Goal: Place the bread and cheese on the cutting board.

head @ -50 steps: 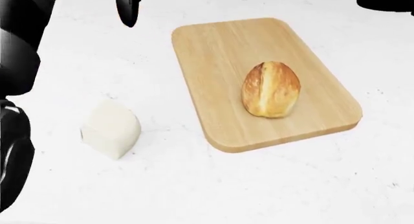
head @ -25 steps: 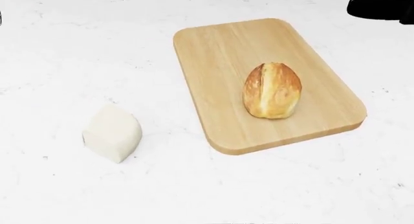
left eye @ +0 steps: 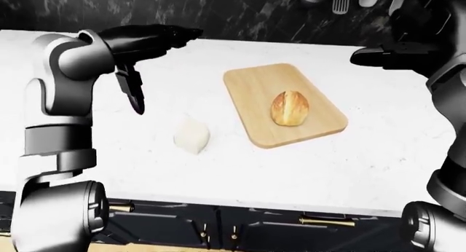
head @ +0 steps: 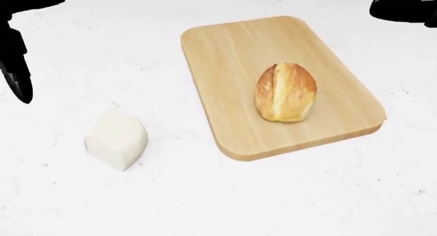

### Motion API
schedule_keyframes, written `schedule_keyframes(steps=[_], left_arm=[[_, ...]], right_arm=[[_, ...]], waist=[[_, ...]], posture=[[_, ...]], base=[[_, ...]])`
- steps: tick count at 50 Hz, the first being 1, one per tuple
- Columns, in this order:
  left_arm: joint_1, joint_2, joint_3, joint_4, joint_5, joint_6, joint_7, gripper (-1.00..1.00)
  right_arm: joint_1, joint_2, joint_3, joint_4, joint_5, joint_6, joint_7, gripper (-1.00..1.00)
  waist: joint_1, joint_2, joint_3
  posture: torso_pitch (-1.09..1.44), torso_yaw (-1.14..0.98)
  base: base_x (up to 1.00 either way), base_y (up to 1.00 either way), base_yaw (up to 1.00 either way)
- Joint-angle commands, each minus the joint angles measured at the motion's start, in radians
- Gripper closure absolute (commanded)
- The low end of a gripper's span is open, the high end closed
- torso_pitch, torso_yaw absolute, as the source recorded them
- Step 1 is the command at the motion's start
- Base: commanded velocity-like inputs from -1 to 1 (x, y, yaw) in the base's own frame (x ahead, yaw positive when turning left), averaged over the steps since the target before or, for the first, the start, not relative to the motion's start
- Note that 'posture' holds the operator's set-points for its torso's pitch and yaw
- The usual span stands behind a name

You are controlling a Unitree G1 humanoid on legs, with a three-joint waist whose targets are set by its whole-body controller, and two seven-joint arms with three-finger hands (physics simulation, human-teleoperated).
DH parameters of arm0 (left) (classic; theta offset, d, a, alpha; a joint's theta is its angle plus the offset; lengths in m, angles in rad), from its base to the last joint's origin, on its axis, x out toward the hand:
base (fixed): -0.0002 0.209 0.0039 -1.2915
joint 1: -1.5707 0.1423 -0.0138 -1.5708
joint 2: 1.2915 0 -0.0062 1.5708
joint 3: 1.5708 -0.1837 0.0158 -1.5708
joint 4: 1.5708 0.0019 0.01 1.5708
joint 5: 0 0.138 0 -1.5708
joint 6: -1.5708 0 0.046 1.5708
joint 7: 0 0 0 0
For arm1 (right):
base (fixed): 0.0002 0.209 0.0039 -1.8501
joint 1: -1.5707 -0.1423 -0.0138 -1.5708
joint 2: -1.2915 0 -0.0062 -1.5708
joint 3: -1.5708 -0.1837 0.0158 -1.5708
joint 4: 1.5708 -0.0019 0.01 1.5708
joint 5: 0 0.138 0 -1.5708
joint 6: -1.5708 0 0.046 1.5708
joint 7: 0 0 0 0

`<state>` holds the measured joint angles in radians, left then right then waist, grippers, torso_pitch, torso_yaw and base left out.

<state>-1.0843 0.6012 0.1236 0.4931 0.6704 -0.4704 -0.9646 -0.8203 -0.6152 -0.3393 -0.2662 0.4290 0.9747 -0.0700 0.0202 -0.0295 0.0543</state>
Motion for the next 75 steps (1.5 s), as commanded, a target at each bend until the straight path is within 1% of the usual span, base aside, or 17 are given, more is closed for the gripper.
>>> schedule_keyframes(steps=[1, 7, 10, 13, 16, 22, 24, 28, 31, 34, 37, 45, 49, 58, 61, 70, 75], left_arm=[[-0.034, -0.006, 0.011, -0.056, -0.008, 0.019, 0.018, -1.00], [-0.008, -0.058, -0.013, -0.094, 0.024, 0.020, 0.011, -1.00], [0.032, -0.084, -0.018, -0.159, 0.029, 0.029, -0.028, -1.00], [0.069, -0.102, -0.014, -0.234, -0.007, 0.045, -0.108, -1.00], [0.086, -0.101, -0.007, -0.270, -0.032, 0.056, -0.166, -1.00], [0.097, -0.094, -0.001, -0.318, -0.056, 0.070, -0.234, -1.00], [0.111, -0.086, 0.003, -0.361, -0.081, 0.090, -0.295, -1.00], [0.108, -0.082, 0.004, -0.373, -0.071, 0.094, -0.318, -1.00], [0.156, -0.086, 0.006, -0.421, -0.072, 0.068, -0.335, -1.00], [0.164, -0.100, 0.002, -0.416, -0.034, 0.045, -0.292, -1.00], [0.188, -0.108, 0.001, -0.423, -0.022, 0.030, -0.282, -1.00], [0.165, -0.128, -0.008, -0.359, 0.017, 0.007, -0.209, -1.00], [0.208, -0.146, -0.013, -0.411, 0.015, 0.025, -0.227, -1.00], [0.257, -0.169, -0.017, -0.451, 0.029, 0.020, -0.220, -1.00], [0.262, -0.167, -0.019, -0.429, 0.043, -0.001, -0.203, -1.00], [0.301, -0.190, -0.025, -0.473, 0.045, 0.013, -0.240, -1.00], [0.313, -0.208, -0.032, -0.476, 0.058, 0.010, -0.237, -1.00]], right_arm=[[-0.030, -0.017, -0.015, -0.023, -0.002, -0.031, -0.001, -1.00], [-0.036, -0.022, -0.018, -0.024, 0.008, -0.024, -0.005, -1.00], [-0.032, -0.024, -0.021, -0.020, 0.011, -0.030, -0.004, -1.00], [-0.026, -0.023, -0.019, -0.023, 0.011, -0.030, -0.006, -1.00], [-0.026, -0.024, -0.021, -0.021, 0.014, -0.029, -0.007, -1.00], [-0.021, -0.023, -0.018, -0.021, 0.012, -0.035, -0.006, -1.00], [-0.022, -0.022, -0.018, -0.018, 0.012, -0.037, -0.005, -1.00], [-0.019, -0.022, -0.019, -0.016, 0.012, -0.039, -0.005, -1.00], [-0.020, -0.022, -0.016, -0.020, 0.010, -0.039, -0.006, -1.00], [-0.015, -0.016, -0.012, -0.016, 0.002, -0.046, -0.002, -1.00], [-0.010, -0.016, -0.017, -0.017, -0.001, -0.049, 0.001, -1.00], [-0.009, -0.013, -0.015, -0.015, -0.012, -0.051, 0.006, -1.00], [-0.010, -0.013, -0.017, -0.018, -0.013, -0.046, 0.007, -1.00], [-0.004, -0.010, -0.017, -0.015, -0.014, -0.050, 0.009, -1.00], [-0.007, -0.009, -0.016, -0.008, -0.014, -0.055, 0.009, -1.00], [-0.004, -0.007, -0.015, -0.005, -0.018, -0.061, 0.011, -1.00], [0.001, -0.005, -0.014, -0.001, -0.020, -0.068, 0.013, -1.00]], waist=[[-0.001, 0.000, -0.030], [0.000, -0.003, -0.028], [-0.001, -0.003, -0.028], [-0.001, -0.004, -0.029], [-0.001, -0.005, -0.029], [0.000, -0.005, -0.028], [0.001, -0.005, -0.028], [0.002, -0.005, -0.027], [0.003, -0.006, -0.026], [0.002, -0.005, -0.026], [0.003, -0.007, -0.028], [0.003, -0.009, -0.028], [0.003, -0.008, -0.029], [0.002, -0.008, -0.030], [0.002, -0.008, -0.030], [0.003, -0.008, -0.031], [0.004, -0.008, -0.032]], posture=[[0.00, 0.00], [0.00, 0.00], [0.00, 0.00], [0.00, 0.00], [0.00, 0.00], [0.00, 0.00], [0.00, 0.00], [0.00, 0.00], [0.00, 0.00], [0.00, 0.00], [0.00, 0.00], [0.00, 0.00], [0.00, 0.00], [0.00, 0.00], [0.00, 0.00], [0.00, 0.00], [0.00, 0.00]], base=[[0.00, 0.00, 0.00], [0.00, 0.00, 0.00], [0.00, 0.00, 0.00], [0.00, 0.00, 0.00], [0.00, 0.00, 0.00], [0.00, 0.00, 0.00], [0.00, 0.00, 0.00], [0.00, 0.00, 0.00], [0.00, 0.00, 0.00], [0.00, 0.00, 0.00], [0.00, 0.00, 0.00], [0.00, 0.00, 0.00], [0.00, 0.00, 0.00], [0.00, 0.00, 0.00], [0.00, 0.00, 0.00], [0.00, 0.00, 0.00], [0.00, 0.00, 0.00]])
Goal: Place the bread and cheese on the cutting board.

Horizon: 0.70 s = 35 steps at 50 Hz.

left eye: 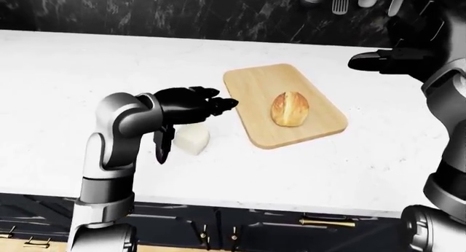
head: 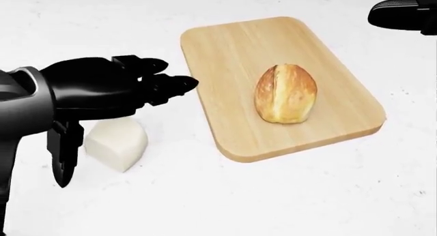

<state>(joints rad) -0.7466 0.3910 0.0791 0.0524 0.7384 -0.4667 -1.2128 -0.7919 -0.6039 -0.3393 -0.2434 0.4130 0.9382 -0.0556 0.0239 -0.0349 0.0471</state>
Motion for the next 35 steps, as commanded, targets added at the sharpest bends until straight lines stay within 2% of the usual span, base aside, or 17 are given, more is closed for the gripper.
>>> schedule_keyframes(steps=[1, 3, 6, 8, 10, 11, 13, 21, 22, 23, 24, 25, 26, 27, 28, 35], left_arm=[[-0.025, -0.002, 0.011, -0.034, -0.007, 0.007, 0.015, -1.00], [-0.023, -0.004, 0.010, -0.035, -0.006, 0.003, 0.019, -0.77], [-0.020, -0.001, 0.013, -0.028, -0.005, -0.001, 0.022, -0.86], [-0.010, 0.000, 0.015, -0.041, -0.009, 0.004, 0.013, -0.81], [-0.012, 0.005, 0.016, -0.024, -0.007, -0.006, 0.021, -0.70], [-0.011, 0.005, 0.017, -0.022, -0.008, -0.008, 0.022, -0.57], [-0.008, 0.004, 0.017, -0.026, -0.008, -0.007, 0.021, -0.62], [0.001, 0.005, 0.018, -0.032, -0.007, -0.010, 0.017, -0.60], [-0.004, 0.004, 0.019, -0.038, -0.011, -0.002, 0.008, -0.54], [-0.010, 0.007, 0.018, -0.030, -0.010, -0.005, 0.010, -0.35], [-0.021, 0.008, 0.017, -0.021, -0.010, -0.005, 0.011, 0.00], [-0.028, 0.009, 0.017, -0.015, -0.012, -0.005, 0.010, 0.21], [-0.033, 0.010, 0.017, -0.018, -0.013, -0.004, 0.008, 0.71], [-0.036, 0.009, 0.017, -0.017, -0.014, -0.001, 0.006, 0.91], [-0.039, 0.012, 0.015, -0.003, -0.010, -0.010, 0.015, 1.00], [-0.036, 0.009, 0.015, -0.007, -0.004, -0.014, 0.021, 1.00]], right_arm=[[-0.027, -0.015, -0.013, -0.024, -0.006, -0.033, -0.001, -1.00], [-0.025, -0.014, -0.013, -0.023, -0.007, -0.034, -0.001, -1.00], [-0.023, -0.013, -0.016, -0.026, -0.007, -0.033, 0.000, -1.00], [-0.024, -0.012, -0.014, -0.029, -0.008, -0.030, -0.001, -1.00], [-0.021, -0.010, -0.012, -0.029, -0.010, -0.033, 0.000, -1.00], [-0.019, -0.010, -0.010, -0.029, -0.013, -0.034, 0.001, -1.00], [-0.019, -0.009, -0.009, -0.025, -0.017, -0.035, 0.002, -1.00], [-0.021, -0.007, -0.014, -0.027, -0.017, -0.032, 0.003, -1.00], [-0.020, -0.007, -0.013, -0.025, -0.018, -0.034, 0.005, -1.00], [-0.020, -0.006, -0.012, -0.022, -0.019, -0.037, 0.005, -1.00], [-0.021, -0.006, -0.012, -0.022, -0.018, -0.035, 0.004, -1.00], [-0.020, -0.005, -0.011, -0.019, -0.020, -0.039, 0.005, -1.00], [-0.016, -0.003, -0.011, -0.015, -0.023, -0.045, 0.006, -1.00], [-0.015, -0.002, -0.012, -0.014, -0.023, -0.046, 0.006, -1.00], [-0.012, -0.001, -0.011, -0.013, -0.024, -0.049, 0.007, -1.00], [-0.012, 0.000, -0.012, -0.014, -0.025, -0.049, 0.006, -1.00]], waist=[[0.000, -0.002, -0.025], [0.000, -0.002, -0.026], [0.000, -0.002, -0.026], [0.001, -0.001, -0.026], [0.000, 0.000, -0.026], [0.000, 0.001, -0.026], [0.001, 0.002, -0.026], [0.000, 0.005, -0.027], [0.000, 0.005, -0.027], [0.000, 0.005, -0.027], [0.000, 0.005, -0.027], [0.000, 0.005, -0.027], [0.000, 0.005, -0.027], [0.001, 0.005, -0.027], [0.001, 0.005, -0.028], [-0.003, 0.000, -0.028]], posture=[[0.00, 0.00], [0.00, 0.00], [0.00, 0.00], [0.00, 0.00], [0.00, 0.00], [0.00, 0.00], [0.00, 0.00], [0.00, 0.00], [0.00, 0.00], [0.00, 0.00], [0.00, 0.00], [0.00, 0.00], [0.00, 0.00], [0.00, 0.00], [0.00, 0.00], [0.00, 0.00]], base=[[0.00, 0.00, 0.00], [0.00, 0.00, 0.00], [0.00, 0.00, 0.00], [0.00, 0.00, 0.00], [0.00, 0.00, 0.00], [0.00, 0.00, 0.00], [0.00, 0.00, 0.00], [0.00, 0.00, 0.00], [0.00, 0.00, 0.00], [0.00, 0.00, 0.00], [0.00, 0.00, 0.00], [0.00, 0.00, 0.00], [0.00, 0.00, 0.00], [0.00, 0.00, 0.00], [0.00, 0.00, 0.00], [0.00, 0.00, 0.00]])
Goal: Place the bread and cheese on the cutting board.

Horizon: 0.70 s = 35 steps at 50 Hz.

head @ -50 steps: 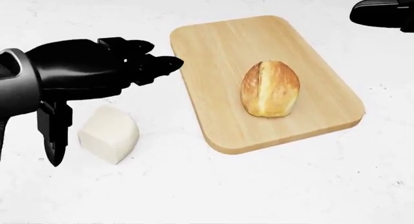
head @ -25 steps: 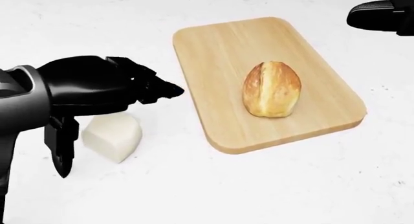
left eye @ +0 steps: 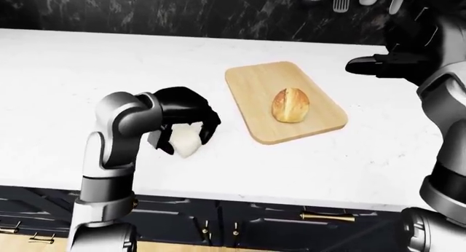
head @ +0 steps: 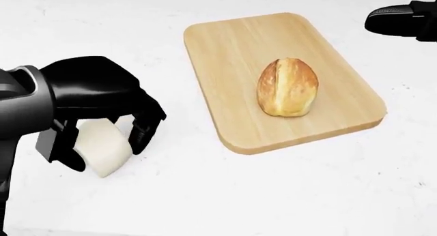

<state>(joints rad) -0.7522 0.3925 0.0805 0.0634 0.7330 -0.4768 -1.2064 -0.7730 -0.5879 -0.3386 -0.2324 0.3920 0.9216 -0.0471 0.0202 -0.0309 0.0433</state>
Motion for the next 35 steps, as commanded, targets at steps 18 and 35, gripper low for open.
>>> schedule_keyframes(steps=[18, 35], left_arm=[[-0.325, 0.070, 0.018, 0.105, -0.049, 0.073, -0.009, 0.97], [-0.806, -0.117, -0.102, 0.842, 0.218, 0.095, 0.446, 0.96]], right_arm=[[-0.038, -0.024, -0.017, -0.028, 0.007, -0.025, -0.009, -1.00], [-0.040, -0.036, -0.028, -0.021, 0.017, -0.025, -0.008, -1.00]], waist=[[0.003, -0.009, -0.021], [0.006, -0.032, -0.021]], posture=[[0.00, 0.00], [0.00, 0.00]], base=[[0.00, 0.00, 0.00], [0.00, 0.00, 0.00]])
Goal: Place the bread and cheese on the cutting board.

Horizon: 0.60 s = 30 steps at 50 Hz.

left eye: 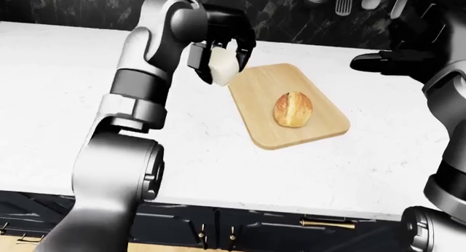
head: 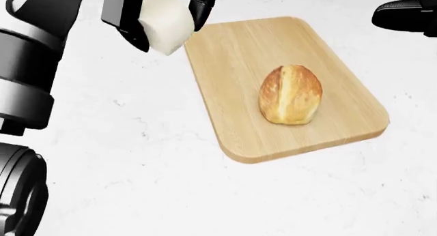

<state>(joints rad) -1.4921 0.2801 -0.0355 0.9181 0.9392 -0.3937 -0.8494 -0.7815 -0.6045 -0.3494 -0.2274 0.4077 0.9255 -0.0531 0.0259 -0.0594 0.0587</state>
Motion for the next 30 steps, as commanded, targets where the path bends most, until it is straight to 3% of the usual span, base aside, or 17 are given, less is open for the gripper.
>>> schedule_keyframes(steps=[1, 10, 22, 30], left_arm=[[-0.068, -0.020, 0.007, 0.013, 0.019, 0.009, 0.106, 0.96], [-0.170, -0.117, -0.036, 0.237, 0.140, 0.061, 0.351, 0.96], [-0.125, -0.253, -0.058, 0.348, 0.209, 0.189, 0.584, 0.96], [-0.106, -0.280, -0.060, 0.366, 0.240, 0.240, 0.647, 0.96]], right_arm=[[-0.034, -0.021, -0.020, -0.023, 0.004, -0.030, -0.002, -1.00], [-0.030, -0.027, -0.020, -0.021, 0.020, -0.035, -0.010, -1.00], [-0.033, -0.033, -0.022, -0.024, 0.039, -0.031, -0.020, -1.00], [-0.032, -0.039, -0.025, -0.022, 0.050, -0.034, -0.024, -1.00]], waist=[[0.000, -0.005, -0.036], [-0.001, -0.017, -0.036], [-0.002, -0.031, -0.038], [-0.004, -0.036, -0.041]], posture=[[0.00, 0.00], [0.00, 0.00], [0.00, 0.00], [0.00, 0.00]], base=[[0.00, 0.00, 0.00], [0.00, 0.00, 0.00], [0.00, 0.00, 0.00], [0.00, 0.00, 0.00]])
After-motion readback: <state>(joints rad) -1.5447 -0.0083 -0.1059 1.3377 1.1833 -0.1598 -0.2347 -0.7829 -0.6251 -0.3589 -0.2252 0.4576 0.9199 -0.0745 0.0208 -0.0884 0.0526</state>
